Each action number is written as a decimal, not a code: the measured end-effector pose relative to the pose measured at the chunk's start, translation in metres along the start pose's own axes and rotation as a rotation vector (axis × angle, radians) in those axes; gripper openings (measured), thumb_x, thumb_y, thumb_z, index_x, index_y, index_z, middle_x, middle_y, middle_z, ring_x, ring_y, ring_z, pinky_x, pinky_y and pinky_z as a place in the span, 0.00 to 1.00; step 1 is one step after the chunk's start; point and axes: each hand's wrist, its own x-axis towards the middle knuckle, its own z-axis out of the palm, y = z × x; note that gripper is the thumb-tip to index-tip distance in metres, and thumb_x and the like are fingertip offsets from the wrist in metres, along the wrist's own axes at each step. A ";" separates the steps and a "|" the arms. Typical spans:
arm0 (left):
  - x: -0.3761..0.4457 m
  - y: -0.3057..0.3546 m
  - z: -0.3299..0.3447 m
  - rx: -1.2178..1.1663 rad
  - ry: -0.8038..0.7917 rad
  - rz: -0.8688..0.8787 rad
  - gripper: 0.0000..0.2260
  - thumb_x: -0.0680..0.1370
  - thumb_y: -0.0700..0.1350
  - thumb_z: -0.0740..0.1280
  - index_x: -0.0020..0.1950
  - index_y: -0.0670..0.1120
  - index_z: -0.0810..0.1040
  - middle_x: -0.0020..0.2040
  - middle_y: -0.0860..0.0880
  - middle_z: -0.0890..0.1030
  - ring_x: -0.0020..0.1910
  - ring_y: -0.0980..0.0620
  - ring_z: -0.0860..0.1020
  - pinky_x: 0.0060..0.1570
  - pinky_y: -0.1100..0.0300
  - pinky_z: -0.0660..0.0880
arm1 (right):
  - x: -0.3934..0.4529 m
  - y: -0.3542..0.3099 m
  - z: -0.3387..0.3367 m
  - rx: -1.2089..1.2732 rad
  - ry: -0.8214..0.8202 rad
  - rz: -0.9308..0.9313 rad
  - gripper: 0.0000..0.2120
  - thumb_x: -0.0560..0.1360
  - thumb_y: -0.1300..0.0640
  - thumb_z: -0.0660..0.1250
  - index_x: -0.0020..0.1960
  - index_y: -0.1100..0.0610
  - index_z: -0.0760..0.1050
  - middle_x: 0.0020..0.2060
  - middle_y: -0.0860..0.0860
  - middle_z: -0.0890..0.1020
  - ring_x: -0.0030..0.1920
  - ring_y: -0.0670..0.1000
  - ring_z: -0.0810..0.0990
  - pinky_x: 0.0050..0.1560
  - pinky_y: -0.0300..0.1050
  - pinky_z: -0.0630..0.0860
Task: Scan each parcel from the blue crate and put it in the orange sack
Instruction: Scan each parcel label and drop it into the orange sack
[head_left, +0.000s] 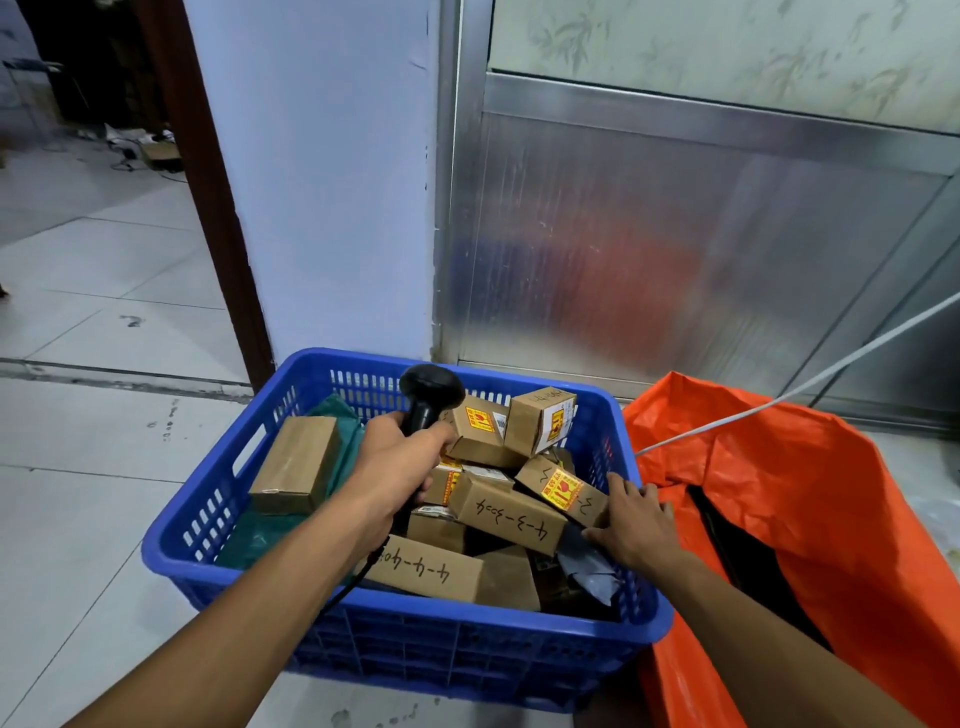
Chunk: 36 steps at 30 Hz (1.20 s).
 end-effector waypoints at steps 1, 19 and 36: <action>0.002 0.000 0.000 0.015 0.005 0.009 0.06 0.79 0.41 0.69 0.54 0.43 0.77 0.34 0.47 0.72 0.26 0.54 0.68 0.23 0.63 0.67 | 0.002 0.000 0.001 -0.009 -0.010 0.004 0.33 0.75 0.42 0.69 0.73 0.53 0.61 0.70 0.51 0.71 0.69 0.56 0.64 0.68 0.54 0.63; -0.002 0.009 -0.005 0.050 -0.024 0.077 0.05 0.78 0.41 0.68 0.52 0.43 0.77 0.38 0.44 0.73 0.28 0.52 0.69 0.26 0.61 0.67 | -0.001 -0.005 -0.035 0.877 -0.010 0.227 0.16 0.77 0.49 0.68 0.52 0.56 0.64 0.46 0.56 0.77 0.43 0.53 0.77 0.36 0.51 0.81; -0.006 0.003 0.005 0.105 -0.041 0.069 0.05 0.79 0.42 0.68 0.53 0.43 0.77 0.35 0.46 0.73 0.27 0.53 0.70 0.27 0.61 0.69 | -0.015 -0.025 -0.045 1.372 -0.219 0.408 0.14 0.71 0.53 0.70 0.55 0.57 0.78 0.45 0.57 0.83 0.44 0.56 0.81 0.48 0.56 0.79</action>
